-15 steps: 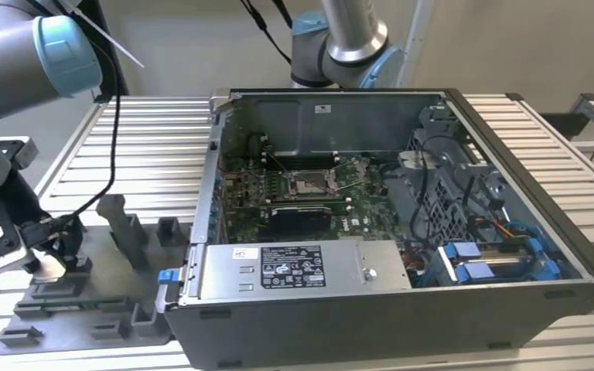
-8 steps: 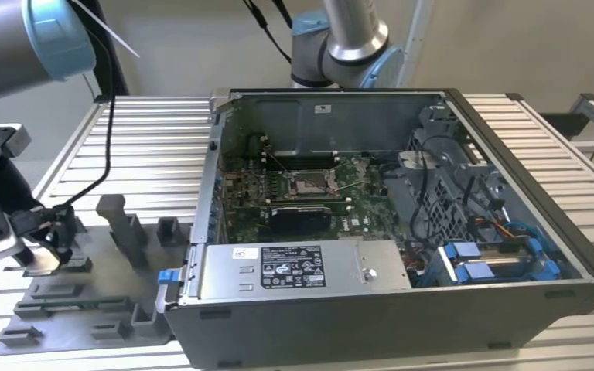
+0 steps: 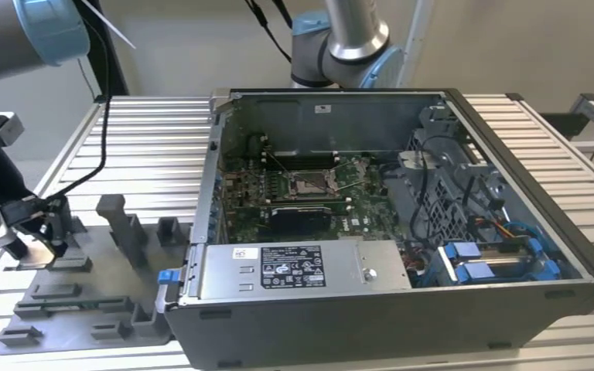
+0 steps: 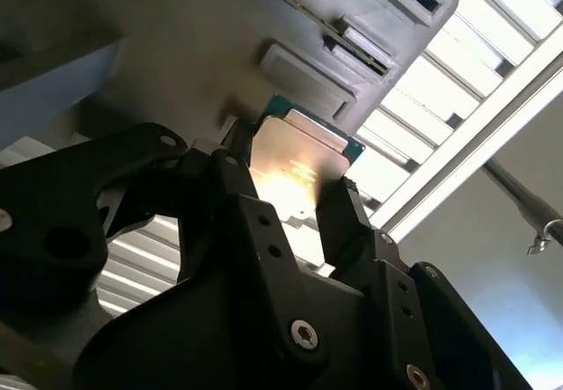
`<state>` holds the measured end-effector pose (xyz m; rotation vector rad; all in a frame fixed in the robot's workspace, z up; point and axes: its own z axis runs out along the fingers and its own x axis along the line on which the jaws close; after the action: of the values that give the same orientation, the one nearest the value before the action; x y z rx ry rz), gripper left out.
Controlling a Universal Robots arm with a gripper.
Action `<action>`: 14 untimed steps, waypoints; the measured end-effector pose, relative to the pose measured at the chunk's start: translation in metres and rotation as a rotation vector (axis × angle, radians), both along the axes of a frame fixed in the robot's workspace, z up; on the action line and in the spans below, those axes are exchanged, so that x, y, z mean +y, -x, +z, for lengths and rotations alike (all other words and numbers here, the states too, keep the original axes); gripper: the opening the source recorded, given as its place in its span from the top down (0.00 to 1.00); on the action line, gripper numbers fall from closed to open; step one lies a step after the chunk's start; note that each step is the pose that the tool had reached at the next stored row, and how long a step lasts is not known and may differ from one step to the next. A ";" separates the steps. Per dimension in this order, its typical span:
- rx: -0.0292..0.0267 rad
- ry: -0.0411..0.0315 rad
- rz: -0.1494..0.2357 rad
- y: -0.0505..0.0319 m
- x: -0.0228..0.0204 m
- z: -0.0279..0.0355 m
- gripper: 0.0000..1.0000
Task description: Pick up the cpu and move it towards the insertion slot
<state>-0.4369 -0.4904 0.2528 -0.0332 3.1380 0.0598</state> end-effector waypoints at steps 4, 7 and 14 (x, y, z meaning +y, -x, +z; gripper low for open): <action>0.0000 0.0000 0.000 0.0000 0.0000 0.0113 1.00; 0.0000 0.0000 0.000 0.0000 0.0000 0.0195 1.00; 0.0000 0.0000 -0.001 0.0000 0.0000 0.0361 1.00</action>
<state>-0.4369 -0.4904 0.2890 -0.0320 3.1380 0.0597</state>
